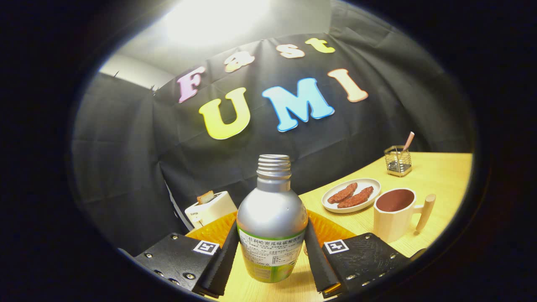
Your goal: Take the bottle from table, then pour the juice into the cup, finally place the bottle on the coaster
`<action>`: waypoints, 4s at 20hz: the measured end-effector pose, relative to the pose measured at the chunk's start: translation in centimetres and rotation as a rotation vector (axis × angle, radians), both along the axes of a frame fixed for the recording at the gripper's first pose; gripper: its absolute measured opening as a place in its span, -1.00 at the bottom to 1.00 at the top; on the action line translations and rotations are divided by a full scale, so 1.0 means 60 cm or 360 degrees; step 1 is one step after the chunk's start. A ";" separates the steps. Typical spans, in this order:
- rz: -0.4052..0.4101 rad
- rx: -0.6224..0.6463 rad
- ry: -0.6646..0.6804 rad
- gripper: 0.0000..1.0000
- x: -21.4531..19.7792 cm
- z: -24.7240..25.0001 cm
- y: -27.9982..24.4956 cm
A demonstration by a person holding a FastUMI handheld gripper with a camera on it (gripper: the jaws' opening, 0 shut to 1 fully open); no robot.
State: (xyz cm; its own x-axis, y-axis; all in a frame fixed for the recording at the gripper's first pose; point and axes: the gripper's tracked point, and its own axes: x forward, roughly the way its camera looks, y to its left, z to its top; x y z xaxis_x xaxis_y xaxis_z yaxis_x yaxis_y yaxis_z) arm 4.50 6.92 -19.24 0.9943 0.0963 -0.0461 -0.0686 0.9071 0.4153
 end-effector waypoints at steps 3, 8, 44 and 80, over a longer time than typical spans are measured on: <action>-0.0019 0.0177 0.0061 0.52 0.013 -0.007 -0.024; 0.0005 0.0507 0.0135 0.52 0.032 -0.009 -0.040; -0.0103 0.1981 0.0147 0.51 0.052 -0.030 -0.091; -0.0095 0.2384 0.0013 0.51 0.049 -0.003 -0.095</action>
State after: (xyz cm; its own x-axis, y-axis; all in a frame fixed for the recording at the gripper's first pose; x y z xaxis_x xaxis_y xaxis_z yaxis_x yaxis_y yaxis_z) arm 7.45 1.20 -19.41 0.9986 0.0186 0.0504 -0.0409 -0.3464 0.9372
